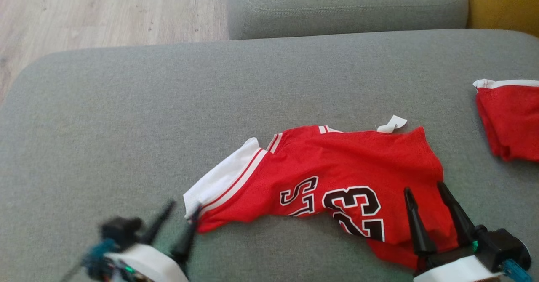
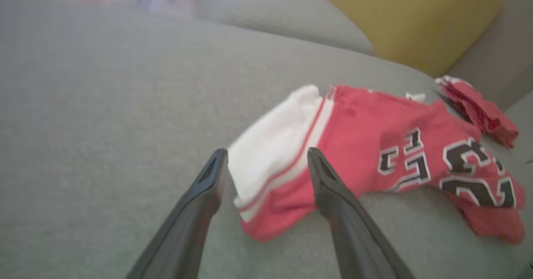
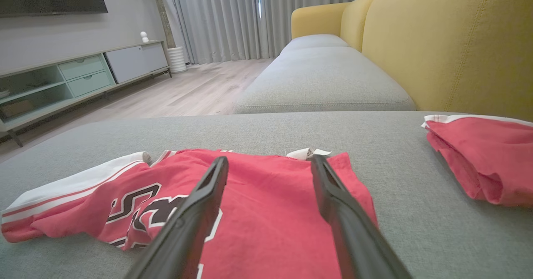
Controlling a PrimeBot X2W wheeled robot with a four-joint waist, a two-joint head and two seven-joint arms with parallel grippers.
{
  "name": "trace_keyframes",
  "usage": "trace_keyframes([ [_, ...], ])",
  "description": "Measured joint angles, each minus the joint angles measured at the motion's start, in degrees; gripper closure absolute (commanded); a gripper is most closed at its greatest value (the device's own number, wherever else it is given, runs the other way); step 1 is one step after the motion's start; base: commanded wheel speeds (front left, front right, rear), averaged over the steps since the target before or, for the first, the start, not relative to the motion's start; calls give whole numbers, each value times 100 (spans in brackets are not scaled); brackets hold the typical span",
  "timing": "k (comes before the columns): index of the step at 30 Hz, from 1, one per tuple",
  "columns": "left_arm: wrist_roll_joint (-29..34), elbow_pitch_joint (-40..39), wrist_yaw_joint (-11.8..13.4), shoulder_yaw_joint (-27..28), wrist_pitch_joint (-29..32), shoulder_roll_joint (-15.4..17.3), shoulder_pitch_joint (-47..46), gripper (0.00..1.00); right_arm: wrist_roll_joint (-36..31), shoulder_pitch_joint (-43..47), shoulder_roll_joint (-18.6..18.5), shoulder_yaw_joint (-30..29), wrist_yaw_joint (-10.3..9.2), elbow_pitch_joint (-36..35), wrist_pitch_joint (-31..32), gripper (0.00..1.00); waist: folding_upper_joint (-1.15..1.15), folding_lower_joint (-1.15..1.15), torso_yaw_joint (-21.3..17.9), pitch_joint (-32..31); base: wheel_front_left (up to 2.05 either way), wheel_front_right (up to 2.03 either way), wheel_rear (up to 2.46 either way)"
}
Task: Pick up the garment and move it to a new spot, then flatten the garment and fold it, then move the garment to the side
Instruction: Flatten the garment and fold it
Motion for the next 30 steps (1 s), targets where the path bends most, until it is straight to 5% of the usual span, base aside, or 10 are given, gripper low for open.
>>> trace_keyframes([
  [7,-354,-231,336,577,43,247,-198,0,0,-9,-71,16,0,0,1,0,0,0,-1,121,0,0,0],
  [15,-1121,153,-85,366,812,-177,-249,0,0,-199,-157,133,0,7,1,0,0,0,-163,206,0,0,0],
  [25,-950,1105,33,350,636,-338,-415,0,0,-208,-176,137,0,13,1,0,0,0,-271,208,0,0,0],
  [28,-1181,1141,-299,425,623,-467,-474,0,0,-209,-180,137,0,13,0,0,0,0,-278,219,0,0,0],
  [29,-1285,1147,-424,435,628,-517,-475,12,0,-209,-180,137,0,14,1,0,0,0,-280,226,0,0,0],
  [30,-1379,1159,-525,439,649,-564,-475,63,1,-210,-180,137,0,18,1,0,0,0,-280,231,0,0,0],
])
